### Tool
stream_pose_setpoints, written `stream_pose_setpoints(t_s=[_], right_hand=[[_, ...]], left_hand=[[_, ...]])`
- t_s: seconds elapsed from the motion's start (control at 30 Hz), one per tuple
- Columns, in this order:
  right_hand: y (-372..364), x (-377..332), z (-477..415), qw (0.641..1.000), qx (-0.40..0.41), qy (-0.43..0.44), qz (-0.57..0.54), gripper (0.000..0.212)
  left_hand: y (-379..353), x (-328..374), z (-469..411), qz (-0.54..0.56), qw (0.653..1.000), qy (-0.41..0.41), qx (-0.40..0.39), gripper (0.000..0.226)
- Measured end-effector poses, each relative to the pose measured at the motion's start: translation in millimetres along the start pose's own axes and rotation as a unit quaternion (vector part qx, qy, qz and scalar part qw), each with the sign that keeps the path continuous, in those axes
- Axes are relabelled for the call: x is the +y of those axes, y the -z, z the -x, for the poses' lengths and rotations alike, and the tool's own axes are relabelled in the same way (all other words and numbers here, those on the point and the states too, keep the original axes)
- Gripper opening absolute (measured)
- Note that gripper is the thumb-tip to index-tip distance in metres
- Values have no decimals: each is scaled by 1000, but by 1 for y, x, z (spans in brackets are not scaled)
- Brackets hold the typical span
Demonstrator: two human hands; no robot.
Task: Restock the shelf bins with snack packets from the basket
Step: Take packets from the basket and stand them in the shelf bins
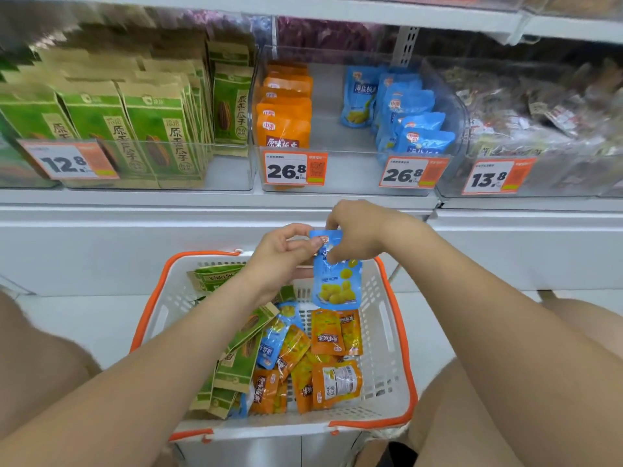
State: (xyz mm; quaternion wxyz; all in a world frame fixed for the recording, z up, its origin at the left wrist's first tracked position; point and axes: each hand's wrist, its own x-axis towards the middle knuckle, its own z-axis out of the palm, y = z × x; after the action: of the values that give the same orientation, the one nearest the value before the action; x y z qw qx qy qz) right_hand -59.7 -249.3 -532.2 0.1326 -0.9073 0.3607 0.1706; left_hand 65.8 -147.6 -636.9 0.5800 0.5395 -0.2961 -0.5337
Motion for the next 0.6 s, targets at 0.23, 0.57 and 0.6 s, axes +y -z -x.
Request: stream_pose_setpoints(t_s=[0.23,0.57,0.6], right_hand=[[21,7,12,989,120,17,-79,45],[65,24,26,964,224,26,-139,24],[71,26,28,958,244,30,-149,23]], left_hand=[[-8,36,1,-106,983,-112,97,18],[-43,61,12,-186,965,-180,35,35],[-49,69,12,-188,962,-194,36,41]])
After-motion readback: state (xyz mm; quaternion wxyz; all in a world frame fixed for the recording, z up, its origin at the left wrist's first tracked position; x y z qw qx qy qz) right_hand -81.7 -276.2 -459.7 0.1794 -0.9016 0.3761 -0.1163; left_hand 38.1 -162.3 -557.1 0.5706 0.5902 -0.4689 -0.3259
